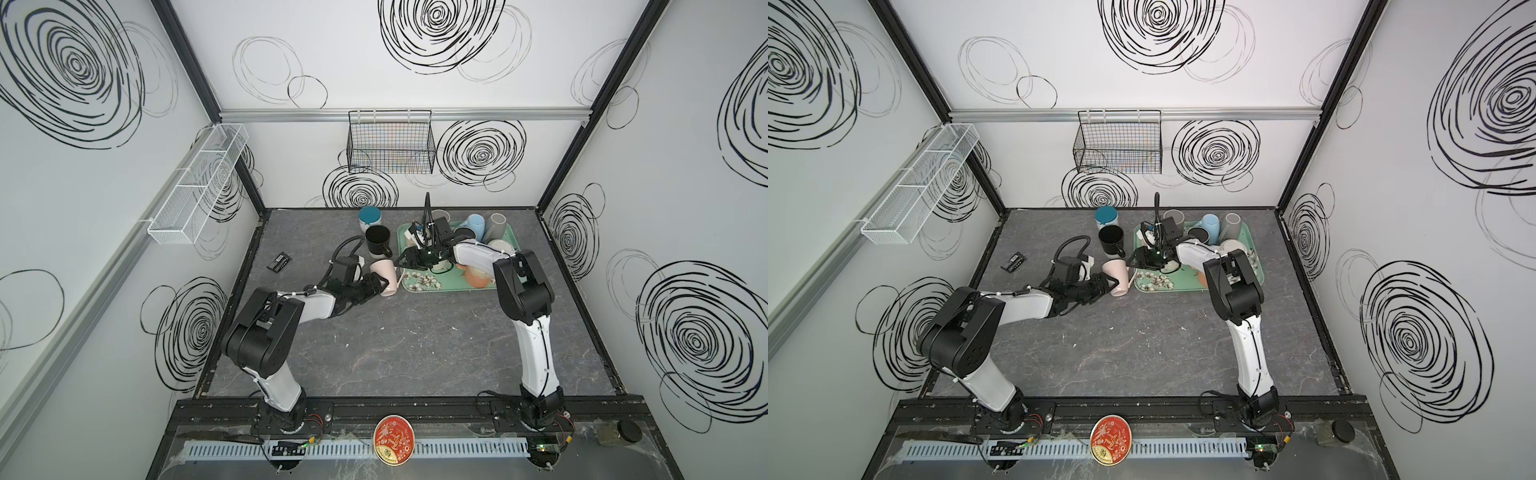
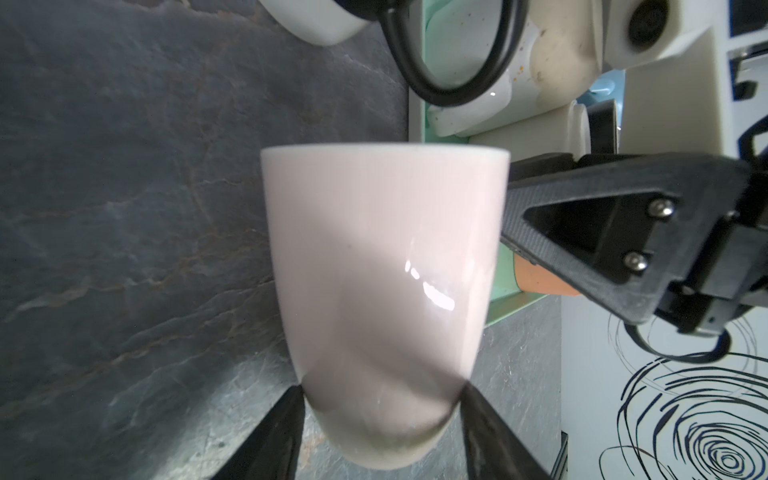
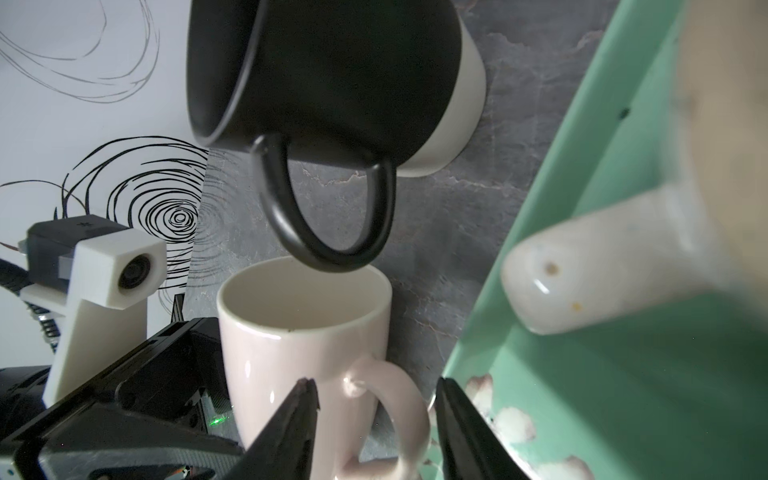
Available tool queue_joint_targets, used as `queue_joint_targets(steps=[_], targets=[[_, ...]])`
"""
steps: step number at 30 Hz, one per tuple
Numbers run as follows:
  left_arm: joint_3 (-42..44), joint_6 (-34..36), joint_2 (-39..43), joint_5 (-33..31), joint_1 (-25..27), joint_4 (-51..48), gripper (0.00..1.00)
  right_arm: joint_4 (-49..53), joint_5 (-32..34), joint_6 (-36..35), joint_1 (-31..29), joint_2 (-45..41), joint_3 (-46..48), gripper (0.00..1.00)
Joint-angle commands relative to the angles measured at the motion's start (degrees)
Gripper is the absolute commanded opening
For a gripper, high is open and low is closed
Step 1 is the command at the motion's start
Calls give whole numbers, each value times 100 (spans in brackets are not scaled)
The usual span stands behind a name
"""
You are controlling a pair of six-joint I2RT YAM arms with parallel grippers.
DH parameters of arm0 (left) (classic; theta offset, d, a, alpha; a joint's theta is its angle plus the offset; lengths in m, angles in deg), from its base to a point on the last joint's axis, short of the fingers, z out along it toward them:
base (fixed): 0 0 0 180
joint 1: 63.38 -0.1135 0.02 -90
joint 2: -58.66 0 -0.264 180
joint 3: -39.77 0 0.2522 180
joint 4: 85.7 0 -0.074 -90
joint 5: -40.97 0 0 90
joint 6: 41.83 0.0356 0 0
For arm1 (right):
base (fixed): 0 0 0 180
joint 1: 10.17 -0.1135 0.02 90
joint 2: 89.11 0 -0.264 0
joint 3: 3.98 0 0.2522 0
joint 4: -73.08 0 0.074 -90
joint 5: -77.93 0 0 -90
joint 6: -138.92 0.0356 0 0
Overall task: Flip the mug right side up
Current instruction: 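Hold the pink mug upright beside the tray with both grippers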
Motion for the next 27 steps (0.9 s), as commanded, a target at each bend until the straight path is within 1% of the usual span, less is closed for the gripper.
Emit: queue_joint_targets(steps=[1,4,8,14,19,24,26,27], targets=[[128,220,-364,-357,-95,-1092,60,127,-364,-125,-13,154,-183,49],[106,268,-391,-343,-101,-1126,60,115,-625,-135,-25,173,-185,46],[80,330,-391,-374,-118,-1204,60,230,-805,-211,-23,147,-199,39],[2,470,-383,-427,-123,-1378,60,472,-1019,-426,-36,93,-172,26],[-26,515,-331,-449,-136,-1452,60,759,-1021,-677,-98,17,-183,16],[-26,532,-273,-454,-131,-1487,60,976,-911,-909,-183,-141,-165,3],[-34,541,-251,-462,-132,-1499,61,1041,-907,-962,-206,-183,-186,0],[-34,541,-229,-476,-132,-1521,61,1082,-907,-984,-226,-201,-194,0]])
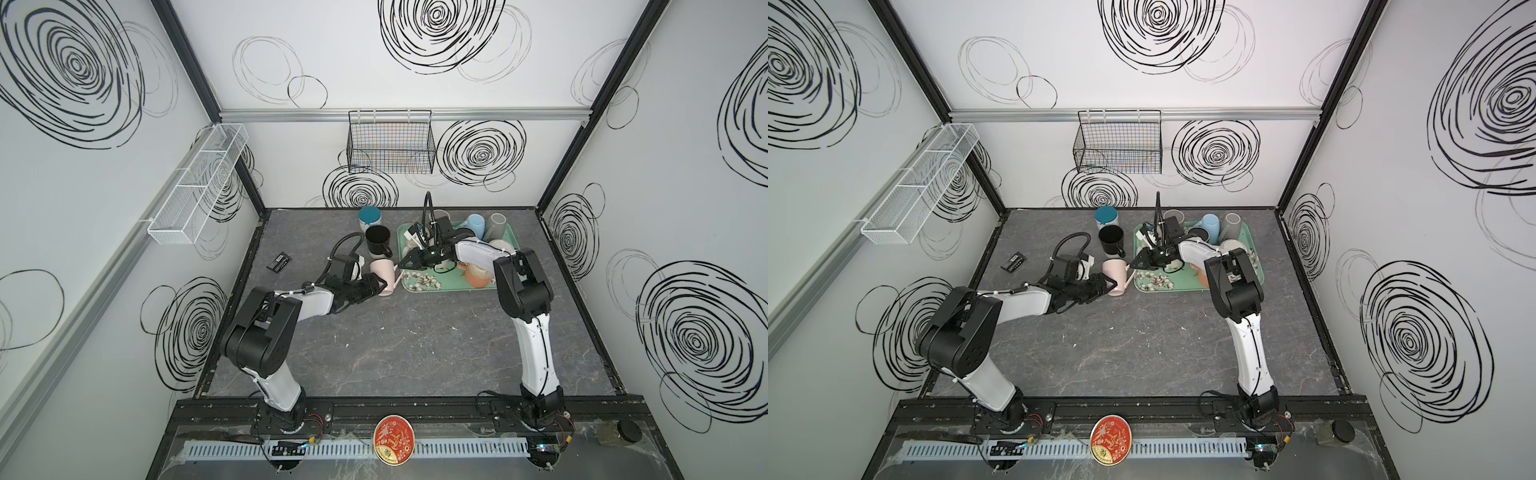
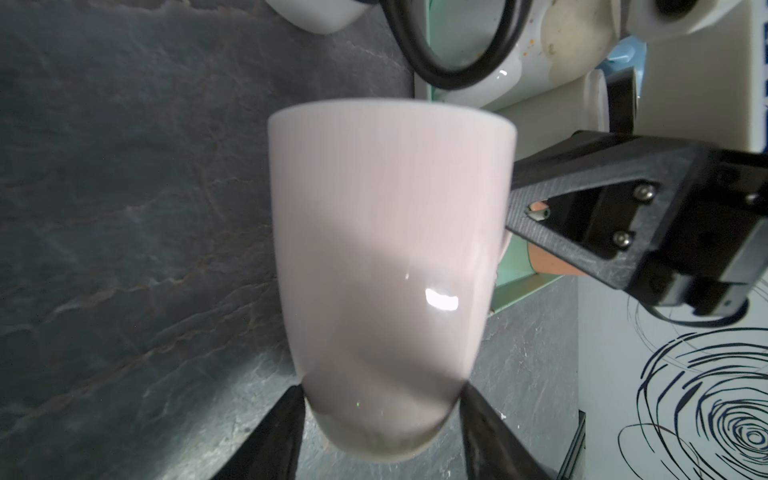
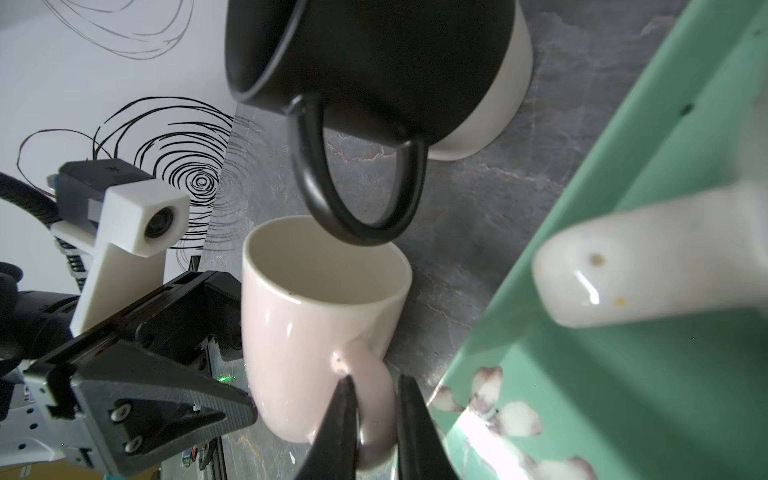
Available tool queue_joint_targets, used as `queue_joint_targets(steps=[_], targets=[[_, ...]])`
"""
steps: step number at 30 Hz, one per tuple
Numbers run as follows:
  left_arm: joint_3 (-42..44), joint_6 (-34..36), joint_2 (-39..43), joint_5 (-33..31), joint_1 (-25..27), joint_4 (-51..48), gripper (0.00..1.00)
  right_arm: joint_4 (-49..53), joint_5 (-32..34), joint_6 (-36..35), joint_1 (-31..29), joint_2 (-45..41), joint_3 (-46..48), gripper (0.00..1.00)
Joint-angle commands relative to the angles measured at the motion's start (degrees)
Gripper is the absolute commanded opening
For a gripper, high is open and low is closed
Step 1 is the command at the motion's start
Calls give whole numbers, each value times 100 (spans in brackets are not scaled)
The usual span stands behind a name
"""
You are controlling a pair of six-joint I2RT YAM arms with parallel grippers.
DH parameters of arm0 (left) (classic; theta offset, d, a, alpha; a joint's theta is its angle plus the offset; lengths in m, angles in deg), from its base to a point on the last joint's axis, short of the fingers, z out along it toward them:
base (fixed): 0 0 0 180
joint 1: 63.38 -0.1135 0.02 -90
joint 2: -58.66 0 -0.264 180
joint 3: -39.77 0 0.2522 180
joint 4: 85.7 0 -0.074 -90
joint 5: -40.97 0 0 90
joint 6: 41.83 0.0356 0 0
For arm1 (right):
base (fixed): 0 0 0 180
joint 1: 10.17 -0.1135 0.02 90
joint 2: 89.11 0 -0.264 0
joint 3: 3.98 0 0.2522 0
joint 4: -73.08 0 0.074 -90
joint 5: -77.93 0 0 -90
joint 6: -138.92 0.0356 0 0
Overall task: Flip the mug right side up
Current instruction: 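Hold the pink mug upright beside the tray with both grippers, then lower the pink mug onto the table with the right gripper while the left releases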
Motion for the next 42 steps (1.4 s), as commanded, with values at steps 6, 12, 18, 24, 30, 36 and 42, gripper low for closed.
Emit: queue_joint_targets(steps=[6,12,18,24,30,36,42], targets=[[121,126,-31,-723,-20,-1151,74,534,333,-424,-510,-667,169,0],[218,167,480,-821,-54,-1494,79,-870,1236,-366,-819,-1326,1049,0],[822,-197,1041,-725,-72,-1230,71,-1965,1947,-845,-1225,-1910,1870,0],[1606,-961,1080,-708,172,4,62,-2906,2326,-1255,-1482,-2668,2972,0],[1320,-980,724,-744,250,252,58,-3138,2473,-1637,-1580,-2901,3401,0],[1001,-977,533,-780,219,138,49,-3152,2902,-2002,-1809,-2799,3505,0],[1056,-1095,592,-780,194,222,41,-3569,3237,-1835,-1807,-2820,3851,0]])
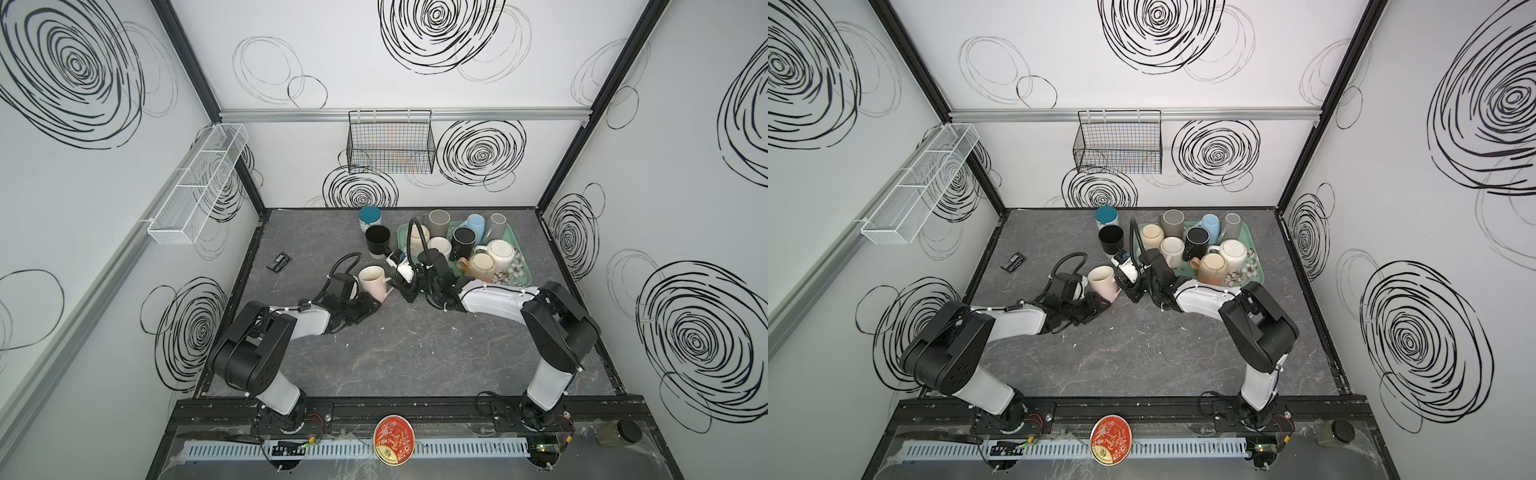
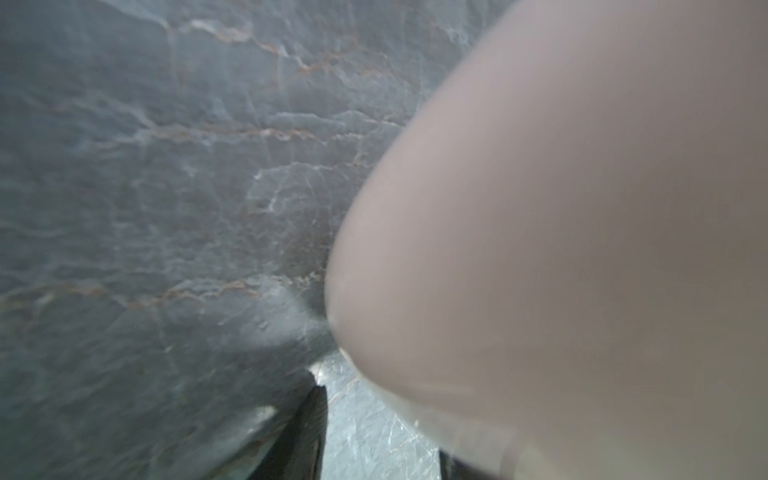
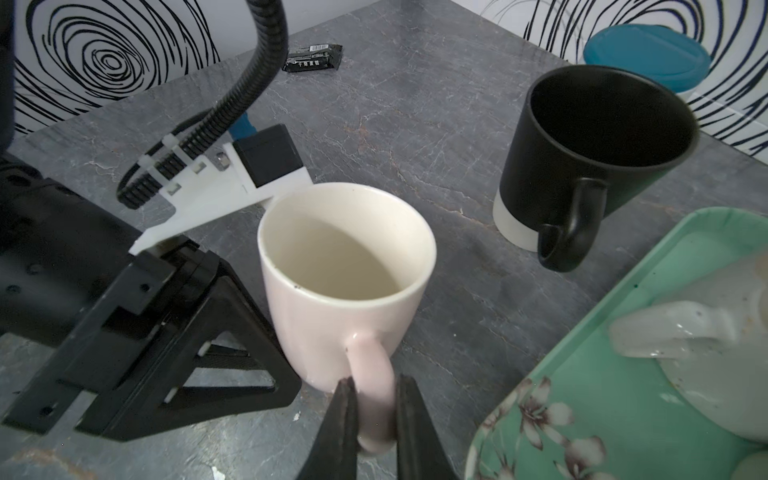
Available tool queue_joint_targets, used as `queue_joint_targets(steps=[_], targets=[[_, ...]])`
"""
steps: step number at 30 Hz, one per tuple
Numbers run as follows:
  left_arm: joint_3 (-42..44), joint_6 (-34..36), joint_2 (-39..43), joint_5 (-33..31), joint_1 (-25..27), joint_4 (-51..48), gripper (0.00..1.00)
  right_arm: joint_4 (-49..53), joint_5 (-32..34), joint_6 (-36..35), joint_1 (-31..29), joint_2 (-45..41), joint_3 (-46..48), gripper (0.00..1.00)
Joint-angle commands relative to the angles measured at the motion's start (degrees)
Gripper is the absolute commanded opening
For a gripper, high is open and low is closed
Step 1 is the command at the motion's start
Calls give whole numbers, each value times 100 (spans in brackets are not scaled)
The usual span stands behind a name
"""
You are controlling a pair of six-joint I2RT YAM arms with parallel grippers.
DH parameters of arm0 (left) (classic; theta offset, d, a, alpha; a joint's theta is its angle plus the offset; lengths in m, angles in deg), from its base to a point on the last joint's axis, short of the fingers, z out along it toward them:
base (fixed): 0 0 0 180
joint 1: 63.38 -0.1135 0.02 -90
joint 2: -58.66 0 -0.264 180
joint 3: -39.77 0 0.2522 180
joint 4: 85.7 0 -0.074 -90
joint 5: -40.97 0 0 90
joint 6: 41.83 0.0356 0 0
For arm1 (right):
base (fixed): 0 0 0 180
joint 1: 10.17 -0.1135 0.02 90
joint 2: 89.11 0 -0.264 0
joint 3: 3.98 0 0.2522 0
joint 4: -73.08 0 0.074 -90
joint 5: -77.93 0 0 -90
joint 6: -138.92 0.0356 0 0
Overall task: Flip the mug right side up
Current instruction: 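Lower the pink mug onto the table with the right gripper while the left releases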
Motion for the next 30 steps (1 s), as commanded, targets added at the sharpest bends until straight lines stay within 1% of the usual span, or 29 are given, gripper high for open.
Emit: queue_joint_targets(steps=[1,5,10,21,28,30], targets=[[-15,-178,-38,-310,-89,183,38,-178,84,-4,-94,-166,251,0],[89,-351,-23,-293,-127,565,30,-260,233,39,-85,-15,210,0],[-74,-379,-199,-241,-214,775,23,-517,582,-1,-83,243,25,0],[-492,-355,-736,-38,-544,1128,16,-713,1129,-215,-54,886,-497,0],[-687,-316,-1139,106,-700,1317,13,-570,1256,-378,39,1212,-871,0],[-740,-329,-1246,146,-711,1366,13,-543,1204,-424,72,1263,-911,0]])
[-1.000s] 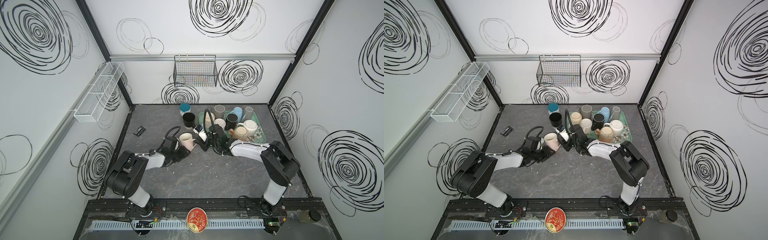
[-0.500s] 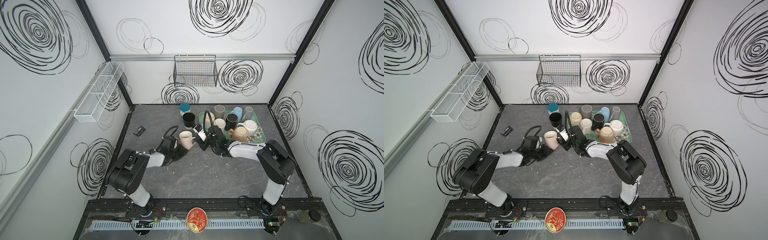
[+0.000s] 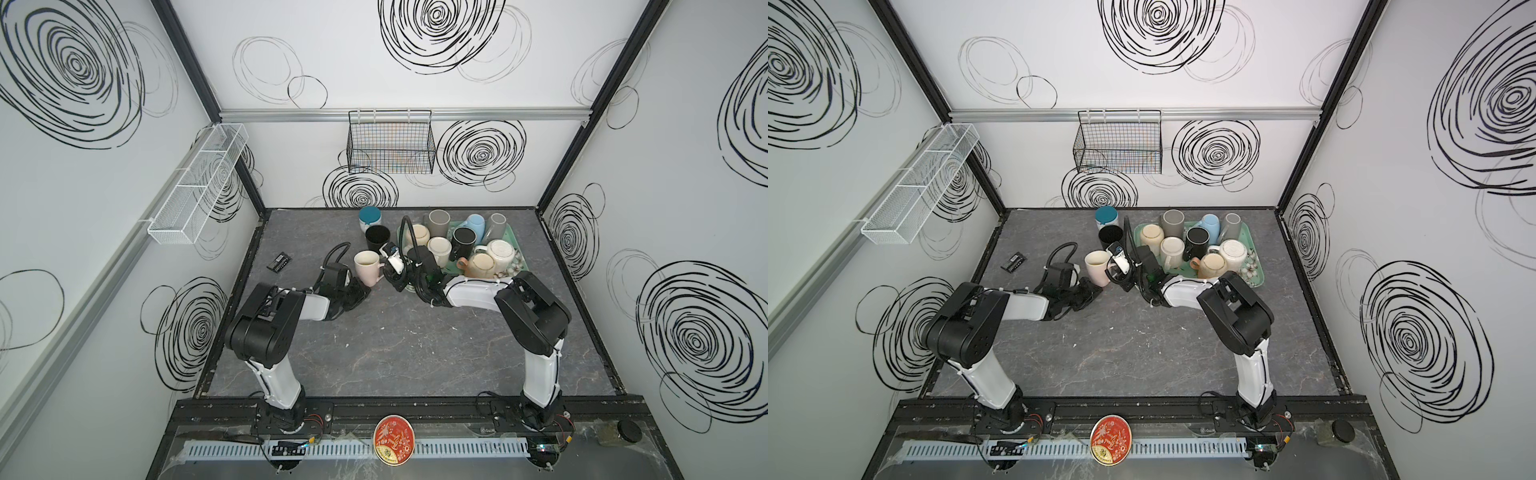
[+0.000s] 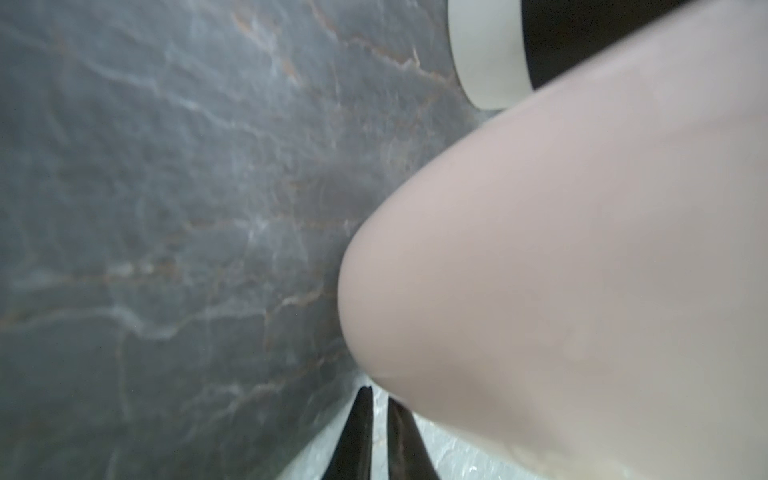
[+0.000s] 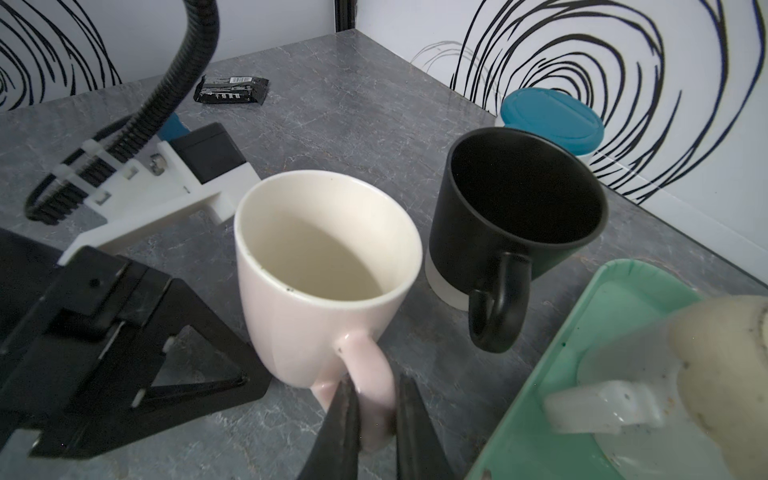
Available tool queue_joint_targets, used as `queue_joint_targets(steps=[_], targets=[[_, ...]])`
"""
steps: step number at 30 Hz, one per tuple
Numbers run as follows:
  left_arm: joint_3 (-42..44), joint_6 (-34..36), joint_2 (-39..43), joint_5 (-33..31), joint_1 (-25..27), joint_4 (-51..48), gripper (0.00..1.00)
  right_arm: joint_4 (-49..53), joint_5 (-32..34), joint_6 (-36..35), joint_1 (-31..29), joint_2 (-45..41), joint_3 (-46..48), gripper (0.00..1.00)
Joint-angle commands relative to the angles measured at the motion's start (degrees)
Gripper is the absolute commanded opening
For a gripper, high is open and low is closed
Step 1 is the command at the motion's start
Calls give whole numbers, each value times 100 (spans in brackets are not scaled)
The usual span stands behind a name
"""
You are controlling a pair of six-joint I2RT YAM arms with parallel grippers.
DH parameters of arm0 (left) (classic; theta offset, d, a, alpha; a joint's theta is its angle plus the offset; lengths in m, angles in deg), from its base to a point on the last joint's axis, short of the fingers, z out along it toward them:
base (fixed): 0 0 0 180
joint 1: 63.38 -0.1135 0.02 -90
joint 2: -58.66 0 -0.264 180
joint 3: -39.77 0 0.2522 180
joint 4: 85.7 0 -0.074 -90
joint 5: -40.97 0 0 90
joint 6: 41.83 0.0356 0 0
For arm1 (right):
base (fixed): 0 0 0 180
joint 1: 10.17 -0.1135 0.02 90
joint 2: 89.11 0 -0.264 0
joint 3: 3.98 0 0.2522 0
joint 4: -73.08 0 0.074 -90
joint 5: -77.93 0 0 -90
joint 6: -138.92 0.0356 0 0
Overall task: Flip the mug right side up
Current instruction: 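Lower the pink mug onto the table with the right gripper while the left releases, then open the right gripper off the pink mug handle while both arms move over the tray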
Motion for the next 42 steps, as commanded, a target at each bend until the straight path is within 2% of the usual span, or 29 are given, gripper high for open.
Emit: queue_joint_targets(steps=[1,4,8,17,24,29,35,42], targets=[[-181,19,-200,107,-66,378,12,334,137,-246,82,185,-101,0],[-270,20,-315,150,-88,399,12,348,137,-299,96,183,-74,1],[-368,22,-432,203,-103,402,12,365,163,-314,112,147,51,12],[-382,49,-495,215,-84,377,11,417,104,-398,139,76,83,21],[-248,72,-360,128,-12,264,11,496,-42,-425,166,-2,100,35],[-107,71,-77,5,49,104,12,616,-171,-368,165,-157,128,39],[-65,161,384,-159,128,-376,14,1069,-315,145,302,-739,100,43],[-99,434,1203,-498,309,-1404,23,1966,-392,909,834,-1954,36,49]])
